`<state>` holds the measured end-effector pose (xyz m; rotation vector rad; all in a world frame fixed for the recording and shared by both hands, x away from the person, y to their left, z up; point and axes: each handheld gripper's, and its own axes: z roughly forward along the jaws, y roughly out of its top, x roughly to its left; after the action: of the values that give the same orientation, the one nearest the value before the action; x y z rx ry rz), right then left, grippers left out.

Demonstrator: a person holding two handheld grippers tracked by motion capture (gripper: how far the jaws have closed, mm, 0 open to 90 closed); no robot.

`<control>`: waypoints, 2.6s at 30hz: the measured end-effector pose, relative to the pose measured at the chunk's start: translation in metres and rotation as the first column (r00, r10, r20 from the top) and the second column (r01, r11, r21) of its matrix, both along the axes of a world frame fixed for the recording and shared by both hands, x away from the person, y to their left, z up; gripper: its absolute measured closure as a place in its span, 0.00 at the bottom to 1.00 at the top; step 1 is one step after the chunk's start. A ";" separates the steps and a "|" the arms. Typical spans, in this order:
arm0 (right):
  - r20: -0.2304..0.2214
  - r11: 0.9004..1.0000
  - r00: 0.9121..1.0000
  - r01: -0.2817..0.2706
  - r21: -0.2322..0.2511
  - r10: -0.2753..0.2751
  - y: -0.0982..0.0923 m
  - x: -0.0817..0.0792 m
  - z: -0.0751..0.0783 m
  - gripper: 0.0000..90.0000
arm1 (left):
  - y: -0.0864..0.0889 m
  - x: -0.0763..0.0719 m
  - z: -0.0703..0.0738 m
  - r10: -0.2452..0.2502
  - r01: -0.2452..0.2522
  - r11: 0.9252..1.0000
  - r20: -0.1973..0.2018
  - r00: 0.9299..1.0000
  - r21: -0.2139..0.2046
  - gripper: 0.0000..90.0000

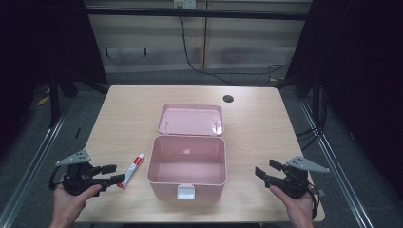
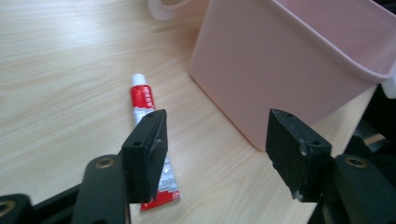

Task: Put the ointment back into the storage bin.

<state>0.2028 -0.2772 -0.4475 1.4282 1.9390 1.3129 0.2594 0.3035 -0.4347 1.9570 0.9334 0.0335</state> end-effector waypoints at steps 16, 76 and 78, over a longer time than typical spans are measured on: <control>-0.005 0.999 0.999 -0.035 -0.006 0.035 0.005 -0.004 0.003 0.41 | -0.009 0.003 0.019 -0.026 0.026 0.999 -0.012 1.000 0.045 0.50; -0.036 0.998 0.997 -0.067 -0.017 0.066 0.010 -0.004 0.002 0.42 | -0.052 0.077 0.037 -0.115 0.220 0.897 -0.277 0.954 0.384 0.54; -0.037 0.997 0.997 -0.071 -0.018 0.071 0.011 -0.004 0.001 0.42 | -0.054 0.078 0.035 -0.108 0.225 0.889 -0.295 0.949 0.399 0.55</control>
<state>0.1991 -0.2664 -0.4461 1.3952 2.0378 1.3044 0.3378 0.2493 -0.3997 2.4954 0.9836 -0.1388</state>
